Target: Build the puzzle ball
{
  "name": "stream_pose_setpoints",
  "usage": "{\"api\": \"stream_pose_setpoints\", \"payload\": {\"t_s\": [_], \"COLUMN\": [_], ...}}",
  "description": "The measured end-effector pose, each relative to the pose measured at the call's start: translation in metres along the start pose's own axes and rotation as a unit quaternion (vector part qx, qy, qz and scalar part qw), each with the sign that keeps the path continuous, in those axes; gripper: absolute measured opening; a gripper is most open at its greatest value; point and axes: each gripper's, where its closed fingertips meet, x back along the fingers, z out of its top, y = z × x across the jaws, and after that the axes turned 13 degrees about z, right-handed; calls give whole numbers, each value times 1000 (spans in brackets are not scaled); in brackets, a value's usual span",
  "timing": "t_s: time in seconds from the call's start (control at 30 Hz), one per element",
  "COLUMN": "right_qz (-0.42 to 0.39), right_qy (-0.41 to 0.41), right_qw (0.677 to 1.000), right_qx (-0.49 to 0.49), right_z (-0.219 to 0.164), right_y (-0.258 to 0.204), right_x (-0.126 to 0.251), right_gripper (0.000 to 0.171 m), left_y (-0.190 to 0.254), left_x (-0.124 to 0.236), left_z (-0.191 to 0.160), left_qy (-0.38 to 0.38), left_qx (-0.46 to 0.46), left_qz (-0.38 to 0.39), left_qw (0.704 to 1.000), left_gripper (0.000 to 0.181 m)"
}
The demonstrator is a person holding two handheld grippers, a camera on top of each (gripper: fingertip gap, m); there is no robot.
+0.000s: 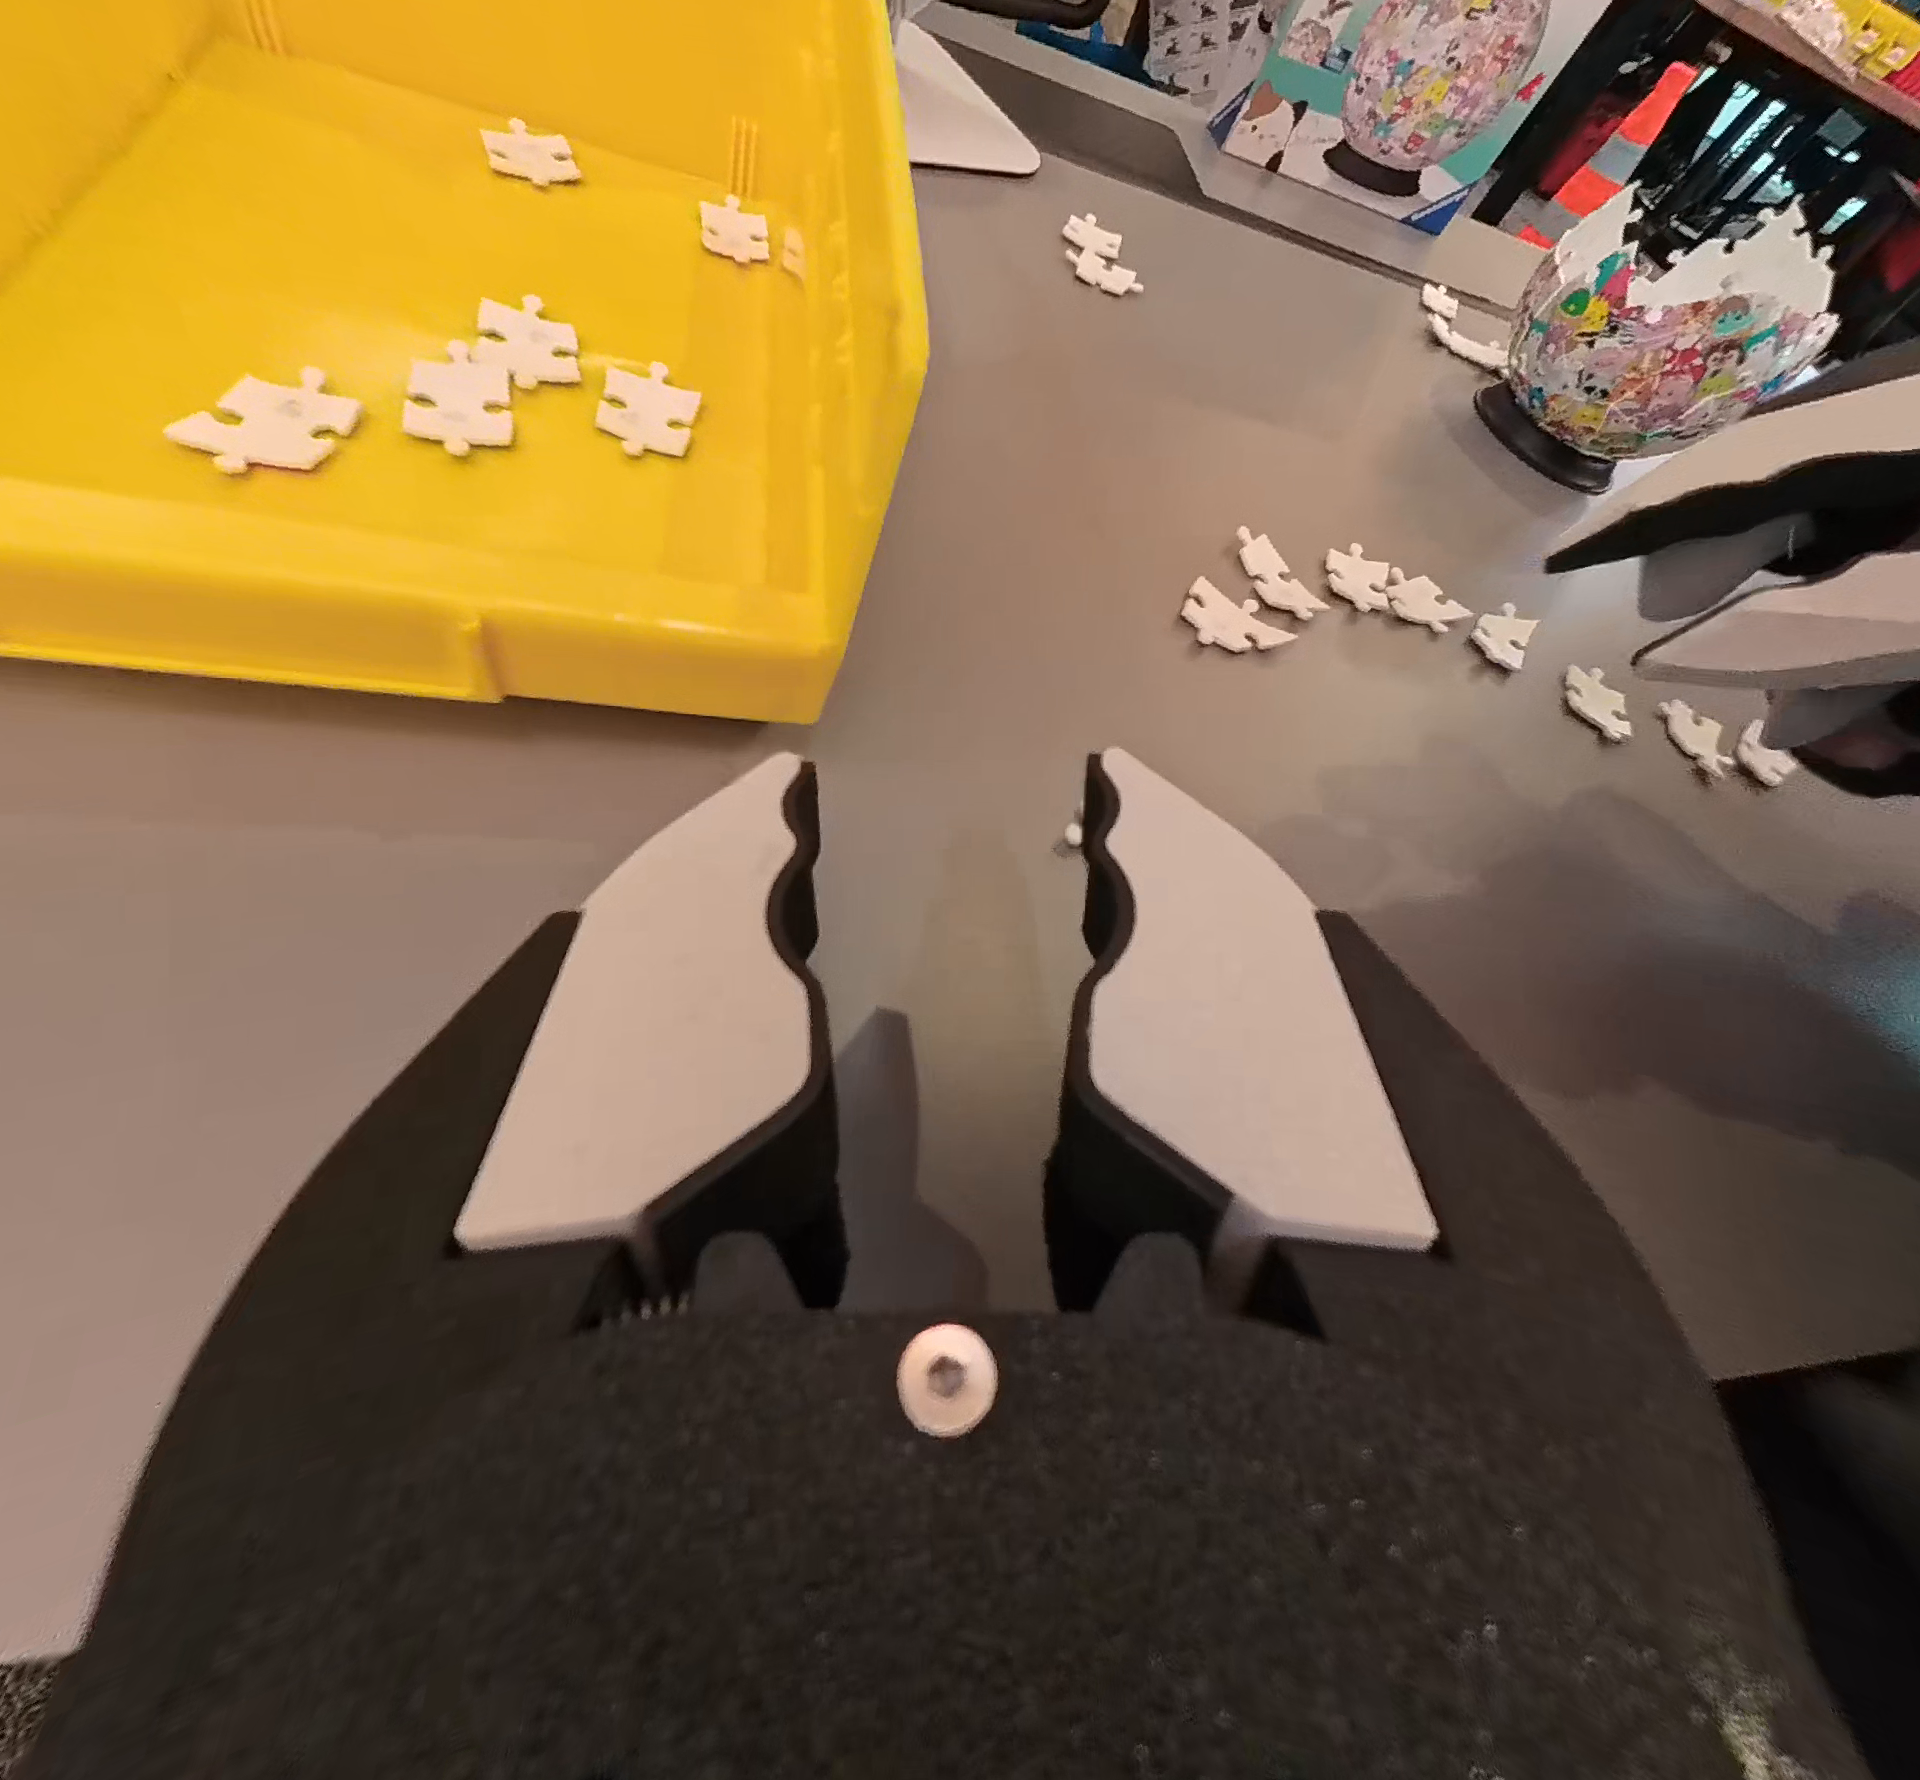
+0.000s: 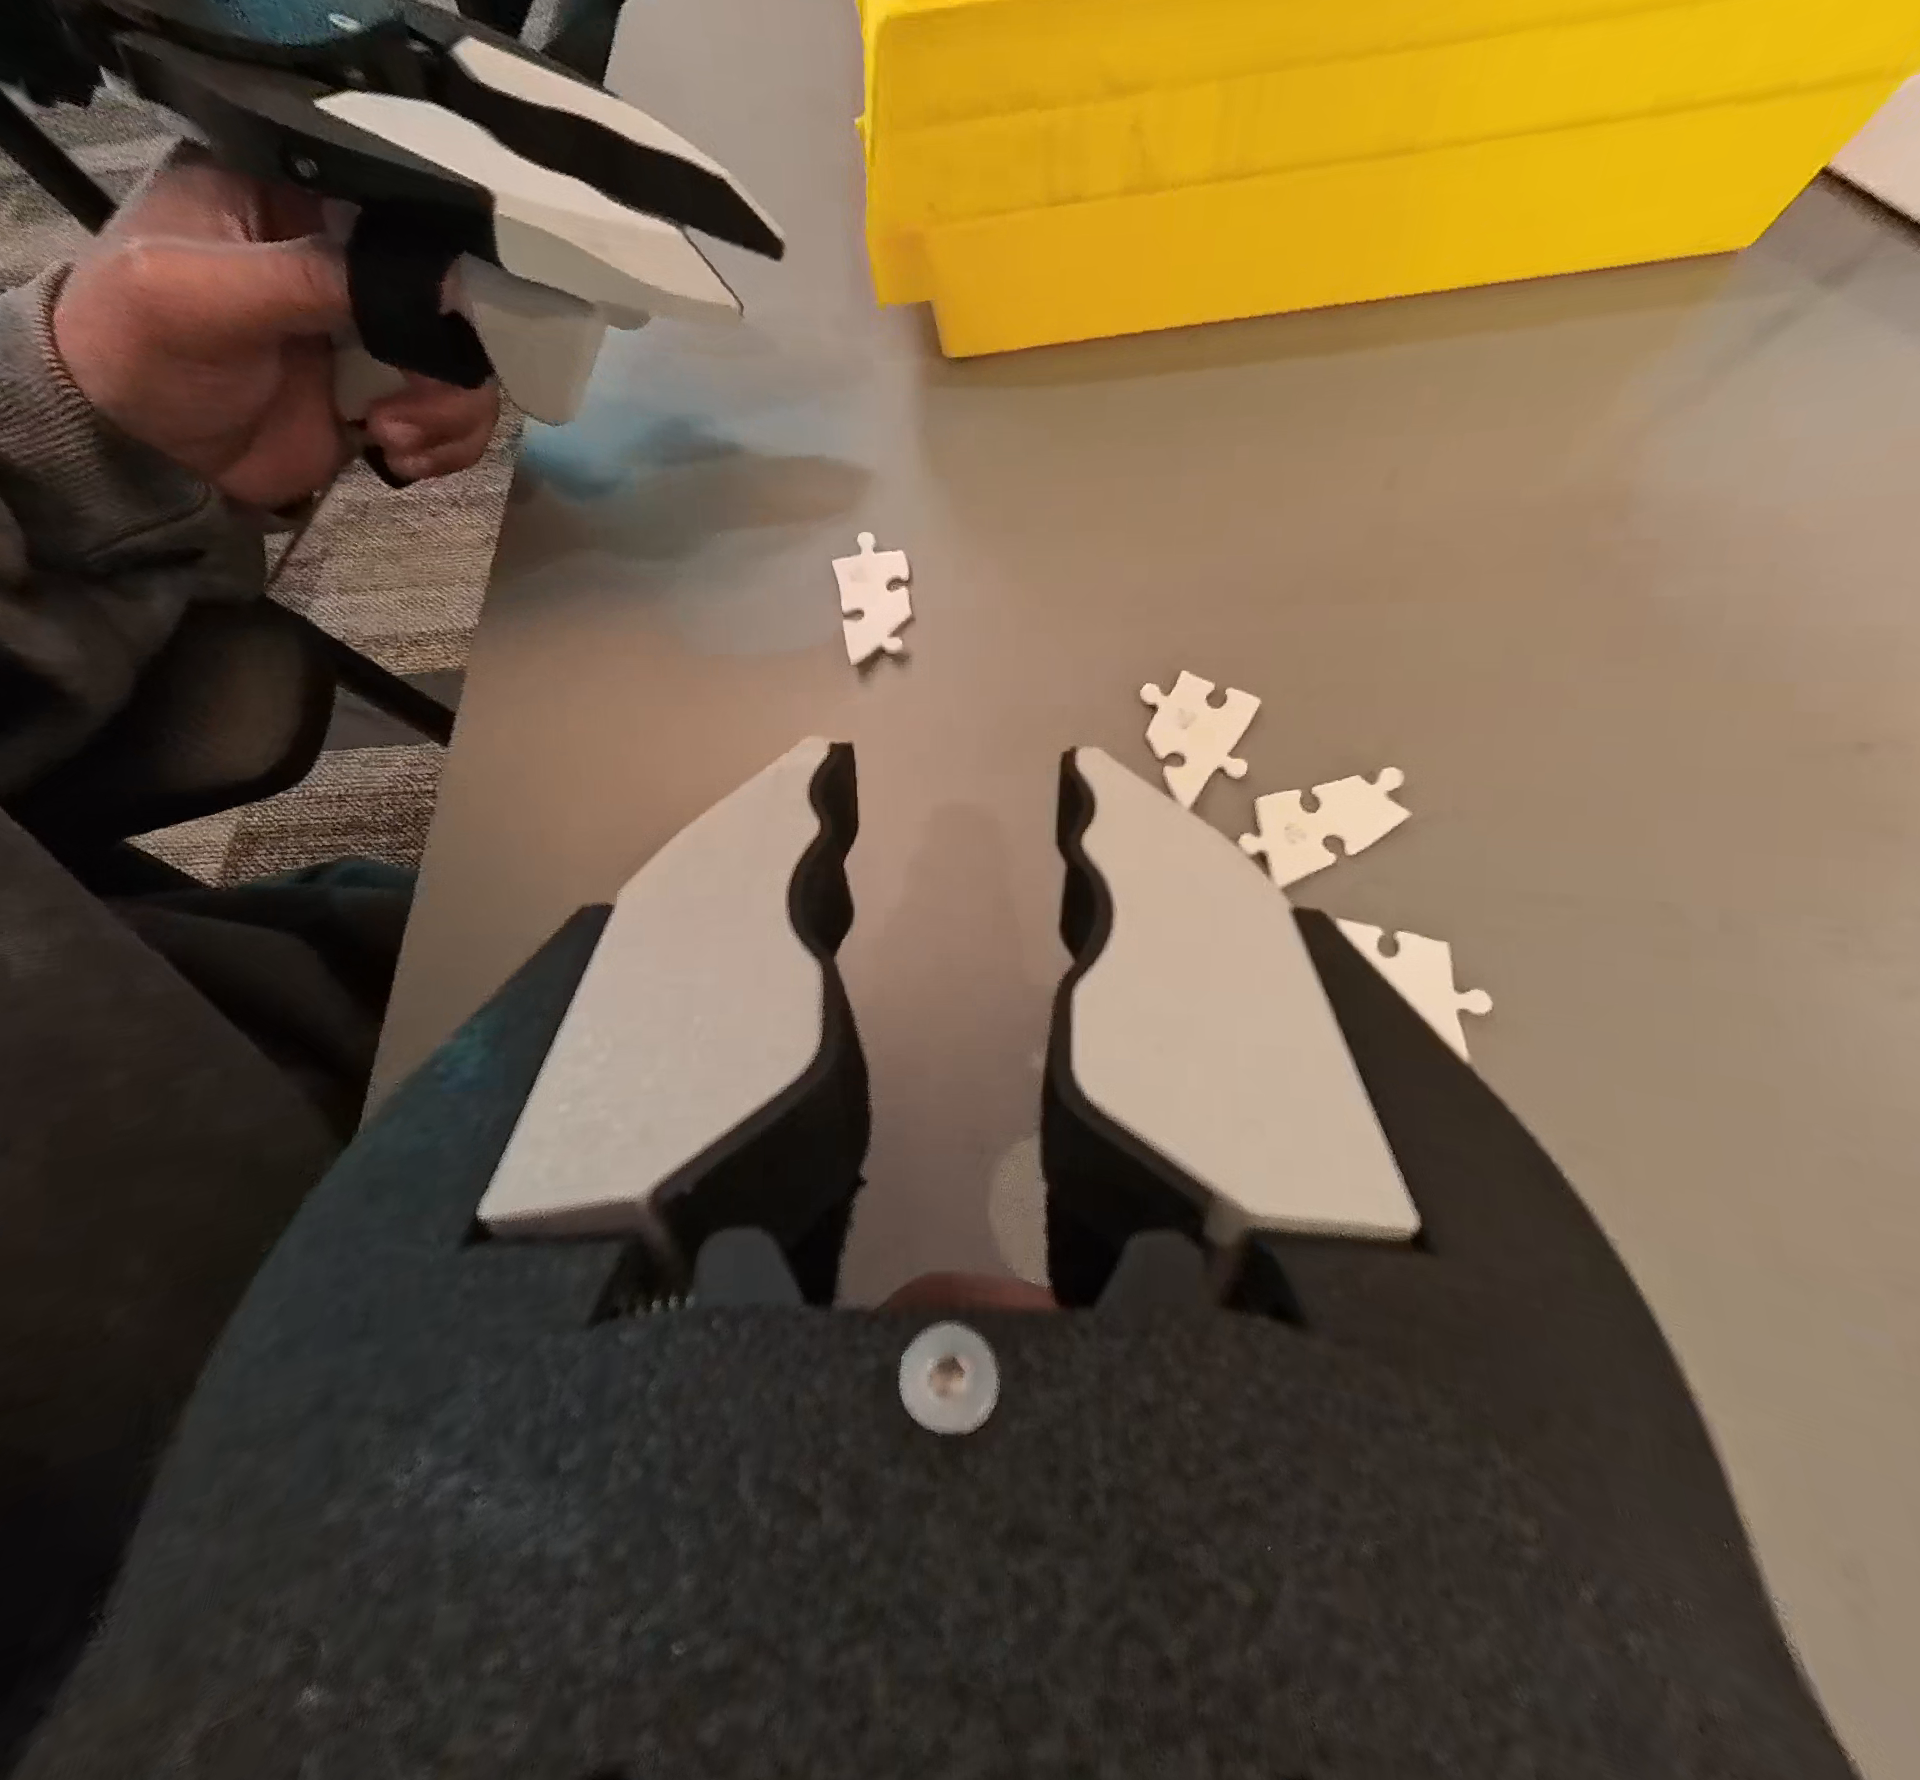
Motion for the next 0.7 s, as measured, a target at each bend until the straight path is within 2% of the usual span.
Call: {"api": "stream_pose_setpoints", "payload": {"t_s": [0.7], "right_qz": [-63], "right_qy": [10], "right_qw": [998], "right_qx": [-1], "right_z": [-19], "right_y": [-14], "right_x": [48], "right_gripper": [37], "left_y": [32], "left_x": [-1], "left_z": [0], "left_qy": [-1], "left_qx": [-62], "left_qz": [-10], "left_qw": [998], "left_gripper": [48]}}
